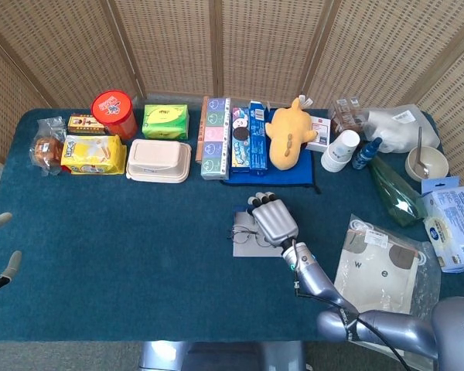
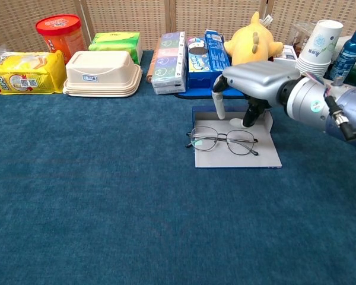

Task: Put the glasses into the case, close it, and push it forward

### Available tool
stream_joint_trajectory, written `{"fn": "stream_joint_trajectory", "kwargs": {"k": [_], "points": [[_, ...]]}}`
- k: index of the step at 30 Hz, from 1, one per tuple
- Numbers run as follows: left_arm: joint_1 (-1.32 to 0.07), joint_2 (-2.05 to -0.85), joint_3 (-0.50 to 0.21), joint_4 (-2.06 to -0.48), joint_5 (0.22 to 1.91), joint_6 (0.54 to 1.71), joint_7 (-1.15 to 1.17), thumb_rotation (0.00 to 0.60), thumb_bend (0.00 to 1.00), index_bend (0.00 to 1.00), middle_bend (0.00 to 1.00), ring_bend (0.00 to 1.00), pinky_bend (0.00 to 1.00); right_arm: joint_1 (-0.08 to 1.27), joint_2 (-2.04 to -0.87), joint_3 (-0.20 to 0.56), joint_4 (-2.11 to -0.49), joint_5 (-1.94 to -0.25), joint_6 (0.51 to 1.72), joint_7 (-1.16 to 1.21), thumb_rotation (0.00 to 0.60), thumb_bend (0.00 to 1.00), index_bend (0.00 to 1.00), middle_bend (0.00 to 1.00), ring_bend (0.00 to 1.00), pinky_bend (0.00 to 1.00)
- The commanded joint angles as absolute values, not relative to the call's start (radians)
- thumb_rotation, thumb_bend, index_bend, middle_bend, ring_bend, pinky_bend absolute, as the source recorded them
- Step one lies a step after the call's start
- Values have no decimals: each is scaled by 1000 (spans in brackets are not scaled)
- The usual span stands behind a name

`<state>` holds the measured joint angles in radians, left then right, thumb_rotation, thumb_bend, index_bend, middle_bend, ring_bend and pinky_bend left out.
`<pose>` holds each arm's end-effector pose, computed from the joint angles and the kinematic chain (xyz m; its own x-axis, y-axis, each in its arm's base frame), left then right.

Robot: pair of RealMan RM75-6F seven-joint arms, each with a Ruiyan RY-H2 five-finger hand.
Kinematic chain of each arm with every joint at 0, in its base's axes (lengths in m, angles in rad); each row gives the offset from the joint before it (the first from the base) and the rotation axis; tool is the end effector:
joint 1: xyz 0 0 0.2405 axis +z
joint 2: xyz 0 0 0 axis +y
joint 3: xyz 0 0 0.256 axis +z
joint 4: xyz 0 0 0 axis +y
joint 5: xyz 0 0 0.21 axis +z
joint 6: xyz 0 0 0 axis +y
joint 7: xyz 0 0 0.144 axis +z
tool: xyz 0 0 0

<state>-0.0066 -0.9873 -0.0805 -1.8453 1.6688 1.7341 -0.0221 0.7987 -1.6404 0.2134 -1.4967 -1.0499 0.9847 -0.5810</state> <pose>-0.2495 0.1567 0.2095 0.2536 -0.2363 0.9380 0.9483 -0.1307 -0.2893 -0.1061 -0.3411 -0.0383 0.5370 -0.1876 0.8224 -0.7936 -0.4430 0.4171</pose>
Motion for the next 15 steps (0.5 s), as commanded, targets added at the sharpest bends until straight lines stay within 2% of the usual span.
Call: {"fn": "stream_joint_trajectory", "kwargs": {"k": [1,8,11,15], "points": [[-7,-987,-81,-1847,1671,1736,-21,600,328,213,91,0,0,799,-1632,216,-1513,-1052,996,-587,600,346,443,263,194,229],[-7,-986,-76,-1855,1680,1731,-14,600,327,210,81,0,0,802,-1618,197,-1616,-994,1025,-675,600,323,137,176,114,226],[-3,-983,-74,-1856,1684,1737,-15,600,326,209,79,0,0,809,-1636,196,-1606,-970,1024,-685,600,283,44,152,87,216],[6,-977,-71,-1857,1689,1752,-16,600,327,208,78,0,0,821,-1669,197,-1570,-956,1027,-690,600,246,0,104,41,198]]}}
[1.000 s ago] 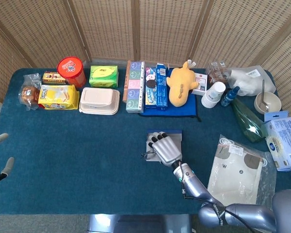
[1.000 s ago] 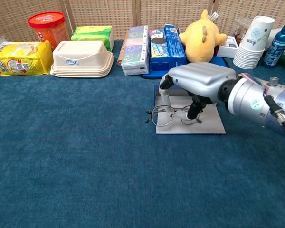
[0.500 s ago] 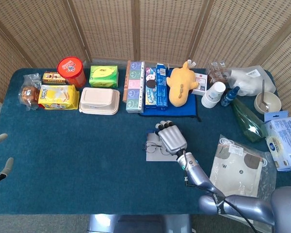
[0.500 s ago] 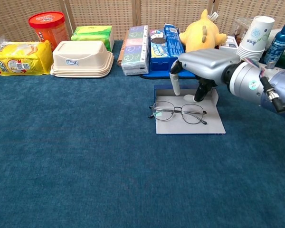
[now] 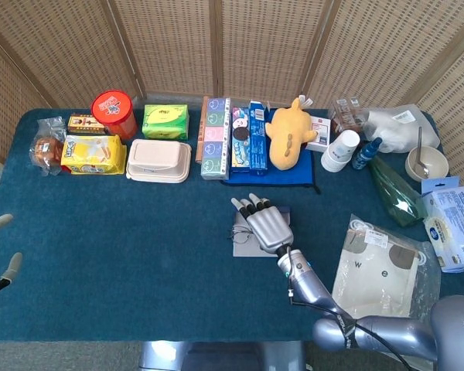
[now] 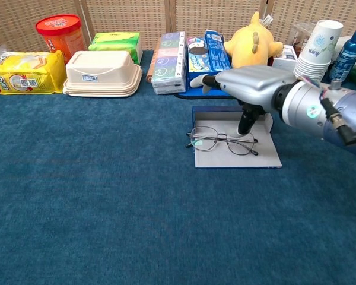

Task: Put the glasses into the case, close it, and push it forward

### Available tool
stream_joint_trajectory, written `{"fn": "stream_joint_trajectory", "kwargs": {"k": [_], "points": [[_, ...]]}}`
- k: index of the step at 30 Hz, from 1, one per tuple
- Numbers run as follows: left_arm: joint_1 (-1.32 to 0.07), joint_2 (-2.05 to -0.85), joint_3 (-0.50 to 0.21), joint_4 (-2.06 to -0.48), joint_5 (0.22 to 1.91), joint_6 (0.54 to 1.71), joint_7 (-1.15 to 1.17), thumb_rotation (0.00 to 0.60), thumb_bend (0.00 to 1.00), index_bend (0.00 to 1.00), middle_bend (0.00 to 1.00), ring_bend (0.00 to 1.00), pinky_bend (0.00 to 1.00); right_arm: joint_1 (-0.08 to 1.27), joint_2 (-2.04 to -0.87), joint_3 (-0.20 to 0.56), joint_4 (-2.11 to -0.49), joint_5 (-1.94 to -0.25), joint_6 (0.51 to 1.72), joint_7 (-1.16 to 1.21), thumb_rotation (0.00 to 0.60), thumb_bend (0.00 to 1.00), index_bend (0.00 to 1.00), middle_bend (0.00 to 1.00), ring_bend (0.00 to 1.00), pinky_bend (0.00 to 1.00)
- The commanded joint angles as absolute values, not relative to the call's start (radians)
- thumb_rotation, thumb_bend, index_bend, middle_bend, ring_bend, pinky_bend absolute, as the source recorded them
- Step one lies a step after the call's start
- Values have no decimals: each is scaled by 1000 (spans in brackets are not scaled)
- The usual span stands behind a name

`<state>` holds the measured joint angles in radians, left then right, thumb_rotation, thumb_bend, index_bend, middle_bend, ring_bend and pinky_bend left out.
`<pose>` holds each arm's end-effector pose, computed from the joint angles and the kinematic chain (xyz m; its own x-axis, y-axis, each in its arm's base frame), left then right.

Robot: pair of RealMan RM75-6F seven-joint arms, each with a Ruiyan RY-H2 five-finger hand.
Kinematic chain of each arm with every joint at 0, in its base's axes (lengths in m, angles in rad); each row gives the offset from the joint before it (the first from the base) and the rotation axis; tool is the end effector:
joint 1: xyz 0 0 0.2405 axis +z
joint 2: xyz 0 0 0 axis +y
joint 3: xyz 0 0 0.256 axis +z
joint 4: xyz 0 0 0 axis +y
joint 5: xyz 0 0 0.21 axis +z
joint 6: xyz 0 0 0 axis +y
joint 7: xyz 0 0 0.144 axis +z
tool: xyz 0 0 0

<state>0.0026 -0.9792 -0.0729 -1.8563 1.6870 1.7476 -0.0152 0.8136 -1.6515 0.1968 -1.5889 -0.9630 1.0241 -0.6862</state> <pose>-0.2469 0.1524 0.2111 0.2550 -0.2399 0.9367 0.9463 -0.1372 -0.2927 -0.0928 -0.3238 -0.0454 0.5455 -0.2212 0.8084 -0.7939 -0.4455 0.4139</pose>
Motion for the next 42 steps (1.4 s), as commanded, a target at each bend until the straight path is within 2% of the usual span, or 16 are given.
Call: {"fn": "stream_joint_trajectory", "kwargs": {"k": [1,8,22,42], "points": [[7,-977,-71,-1856,1690,1753,-16,600,326,207,77,0,0,823,-1674,197,-1564,-955,1027,-689,600,239,0,87,26,191],[14,-974,-68,-1857,1692,1761,-19,600,326,203,72,0,0,827,-1707,189,-1521,-958,1031,-675,600,201,0,1,0,165],[22,-972,-63,-1867,1712,1772,-11,600,325,203,66,0,0,843,-1752,196,-1416,-956,1003,-631,600,189,0,0,0,162],[30,-967,-60,-1880,1733,1785,2,600,325,203,63,0,0,838,-1714,213,-1318,-990,976,-547,600,189,0,0,0,162]]}}
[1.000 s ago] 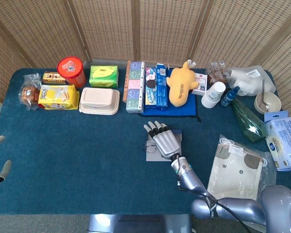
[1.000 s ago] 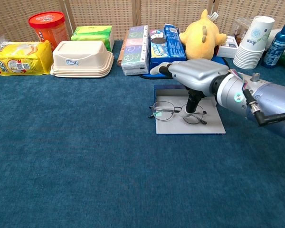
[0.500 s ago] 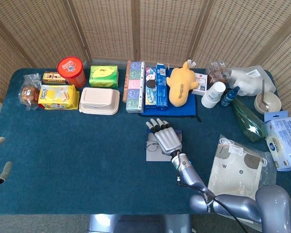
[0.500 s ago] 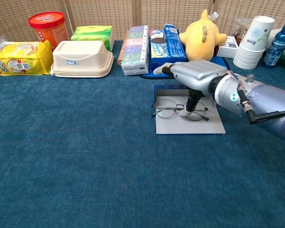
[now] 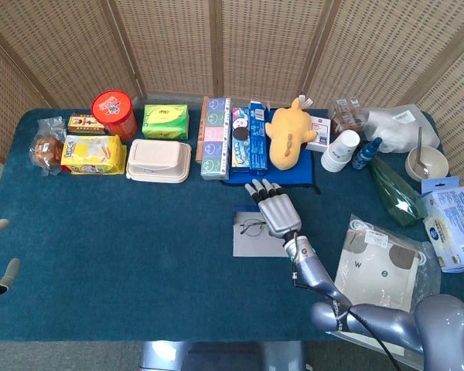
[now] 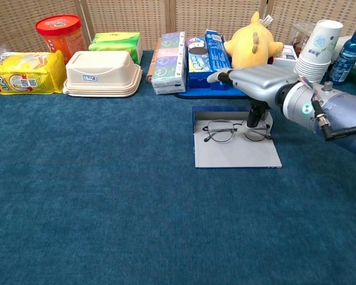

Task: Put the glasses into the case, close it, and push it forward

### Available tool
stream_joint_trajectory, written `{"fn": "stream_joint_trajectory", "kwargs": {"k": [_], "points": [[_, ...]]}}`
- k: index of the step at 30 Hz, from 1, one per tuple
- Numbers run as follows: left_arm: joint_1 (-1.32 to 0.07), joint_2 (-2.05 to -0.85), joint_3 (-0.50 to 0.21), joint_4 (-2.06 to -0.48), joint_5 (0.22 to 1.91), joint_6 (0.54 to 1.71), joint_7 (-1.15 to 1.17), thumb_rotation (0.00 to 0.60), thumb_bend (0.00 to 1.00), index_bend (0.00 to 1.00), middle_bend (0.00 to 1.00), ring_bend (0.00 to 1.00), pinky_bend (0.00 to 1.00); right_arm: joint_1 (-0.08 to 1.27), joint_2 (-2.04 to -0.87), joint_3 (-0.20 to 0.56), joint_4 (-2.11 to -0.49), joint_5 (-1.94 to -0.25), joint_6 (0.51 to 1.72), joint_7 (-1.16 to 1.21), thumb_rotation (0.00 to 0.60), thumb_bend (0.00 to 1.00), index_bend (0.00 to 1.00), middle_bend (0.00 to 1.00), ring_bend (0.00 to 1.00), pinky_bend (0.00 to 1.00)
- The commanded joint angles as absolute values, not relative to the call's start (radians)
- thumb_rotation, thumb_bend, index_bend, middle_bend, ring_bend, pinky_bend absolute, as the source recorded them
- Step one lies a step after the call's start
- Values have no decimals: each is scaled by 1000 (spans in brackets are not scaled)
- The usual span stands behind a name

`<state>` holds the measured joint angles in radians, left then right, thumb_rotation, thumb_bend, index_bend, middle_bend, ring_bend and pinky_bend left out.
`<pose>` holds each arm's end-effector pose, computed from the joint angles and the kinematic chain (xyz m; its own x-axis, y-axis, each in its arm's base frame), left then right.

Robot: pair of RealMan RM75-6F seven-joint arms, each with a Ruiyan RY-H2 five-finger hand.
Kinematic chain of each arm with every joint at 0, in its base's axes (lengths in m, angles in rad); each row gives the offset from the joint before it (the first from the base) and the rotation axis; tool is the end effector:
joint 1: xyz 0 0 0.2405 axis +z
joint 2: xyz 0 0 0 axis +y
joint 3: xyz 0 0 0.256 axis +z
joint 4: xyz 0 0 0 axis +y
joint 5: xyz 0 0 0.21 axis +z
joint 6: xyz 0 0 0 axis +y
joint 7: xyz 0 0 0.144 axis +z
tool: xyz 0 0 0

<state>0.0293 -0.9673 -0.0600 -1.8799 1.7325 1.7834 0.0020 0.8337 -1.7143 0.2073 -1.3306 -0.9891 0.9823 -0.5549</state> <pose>-0.2406 0.1415 0.2144 0.2526 -0.2562 0.9331 0.9430 -0.1506 -0.2966 -0.1226 -0.3622 -0.0523 0.5520 -0.1902 0.8118 -0.8062 -0.3702 0.4615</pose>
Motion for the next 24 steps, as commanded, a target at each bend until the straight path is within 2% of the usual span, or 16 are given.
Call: {"fn": "stream_joint_trajectory", "kwargs": {"k": [1,9,19,24], "points": [[31,-967,-60,-1880,1734,1786,2,600,325,203,63,0,0,840,-1715,216,-1310,-990,973,-544,600,188,0,0,0,162],[35,-966,-59,-1878,1734,1790,0,600,324,202,62,0,0,857,-1718,235,-1272,-978,955,-541,600,188,0,0,0,162],[31,-974,-57,-1867,1739,1784,-14,600,325,201,60,0,0,839,-1682,214,-1410,-947,1009,-633,600,189,0,0,0,162],[36,-974,-56,-1859,1737,1791,-24,600,325,201,60,0,0,841,-1698,204,-1411,-928,1010,-656,600,190,0,0,0,162]]}}
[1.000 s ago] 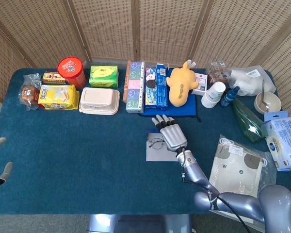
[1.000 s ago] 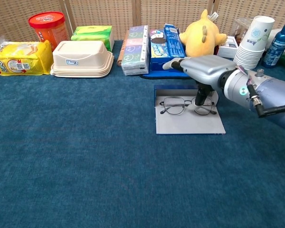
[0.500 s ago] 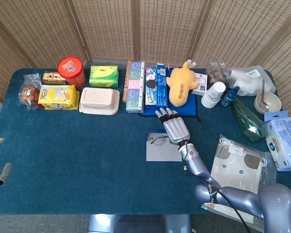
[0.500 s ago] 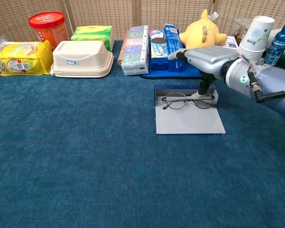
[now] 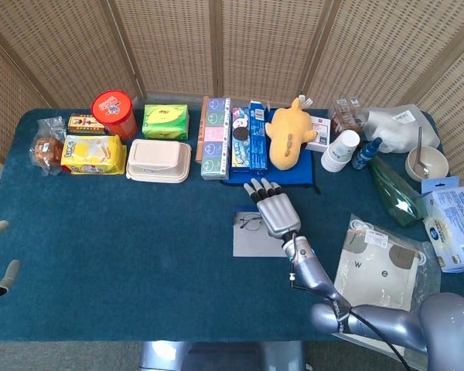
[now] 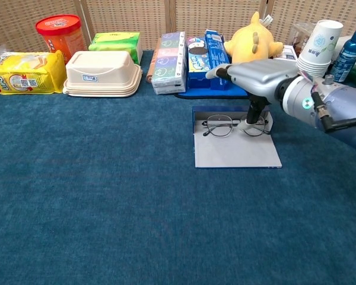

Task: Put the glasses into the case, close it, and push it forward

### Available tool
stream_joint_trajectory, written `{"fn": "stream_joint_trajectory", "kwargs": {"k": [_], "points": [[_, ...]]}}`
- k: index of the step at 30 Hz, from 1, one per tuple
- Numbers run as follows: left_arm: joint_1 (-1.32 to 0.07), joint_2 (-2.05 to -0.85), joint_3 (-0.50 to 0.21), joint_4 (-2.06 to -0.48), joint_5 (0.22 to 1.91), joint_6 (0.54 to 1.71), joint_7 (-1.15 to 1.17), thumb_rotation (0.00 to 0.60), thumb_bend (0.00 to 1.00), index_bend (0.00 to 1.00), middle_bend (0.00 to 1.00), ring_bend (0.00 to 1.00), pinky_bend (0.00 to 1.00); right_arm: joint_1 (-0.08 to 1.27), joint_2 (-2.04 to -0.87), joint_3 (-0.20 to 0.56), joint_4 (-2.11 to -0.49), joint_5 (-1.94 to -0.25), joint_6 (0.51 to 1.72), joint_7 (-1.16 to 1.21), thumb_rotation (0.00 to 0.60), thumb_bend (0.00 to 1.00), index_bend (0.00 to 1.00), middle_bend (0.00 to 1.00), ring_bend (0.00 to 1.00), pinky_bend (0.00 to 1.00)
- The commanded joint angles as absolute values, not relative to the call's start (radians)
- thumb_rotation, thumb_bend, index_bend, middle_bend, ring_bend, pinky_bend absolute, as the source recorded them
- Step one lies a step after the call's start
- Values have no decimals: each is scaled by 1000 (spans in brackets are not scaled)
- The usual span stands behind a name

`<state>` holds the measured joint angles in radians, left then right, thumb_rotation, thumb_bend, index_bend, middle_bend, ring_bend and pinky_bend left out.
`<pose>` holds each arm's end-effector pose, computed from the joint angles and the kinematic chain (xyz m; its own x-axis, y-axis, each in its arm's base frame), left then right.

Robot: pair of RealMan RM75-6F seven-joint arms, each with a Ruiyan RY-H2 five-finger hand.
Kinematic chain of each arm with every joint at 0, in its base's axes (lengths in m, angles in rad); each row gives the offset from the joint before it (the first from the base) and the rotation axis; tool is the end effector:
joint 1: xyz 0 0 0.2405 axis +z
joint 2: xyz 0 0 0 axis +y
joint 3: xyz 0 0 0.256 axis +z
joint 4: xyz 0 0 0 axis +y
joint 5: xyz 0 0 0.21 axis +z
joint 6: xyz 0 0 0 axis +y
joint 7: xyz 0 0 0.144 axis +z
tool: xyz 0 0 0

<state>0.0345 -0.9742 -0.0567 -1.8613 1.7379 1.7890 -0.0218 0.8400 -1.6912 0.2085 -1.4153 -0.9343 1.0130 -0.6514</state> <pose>-0.2438 0.1394 0.2135 0.2407 -0.2534 0.9370 0.9459 -0.1553 -0.2850 -0.1135 -0.3548 -0.0477 0.5757 -0.1868 0.7960 -0.7916 -0.3711 0.4854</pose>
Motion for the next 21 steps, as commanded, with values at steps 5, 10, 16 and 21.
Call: {"fn": "stream_joint_trajectory", "kwargs": {"k": [5,10,16,21], "points": [[45,-971,-54,-1850,1732,1800,-35,600,325,200,60,0,0,850,-1720,199,-1371,-922,990,-654,600,189,0,0,0,162],[50,-969,-52,-1844,1730,1807,-44,600,324,200,61,0,0,866,-1739,204,-1314,-917,959,-643,600,189,0,0,0,162],[53,-970,-51,-1839,1727,1809,-49,600,326,199,60,0,0,890,-1762,221,-1222,-905,913,-615,600,189,0,0,0,162],[53,-970,-51,-1842,1727,1805,-48,600,325,198,59,0,0,901,-1767,231,-1193,-907,899,-600,600,189,0,0,0,162]]}}
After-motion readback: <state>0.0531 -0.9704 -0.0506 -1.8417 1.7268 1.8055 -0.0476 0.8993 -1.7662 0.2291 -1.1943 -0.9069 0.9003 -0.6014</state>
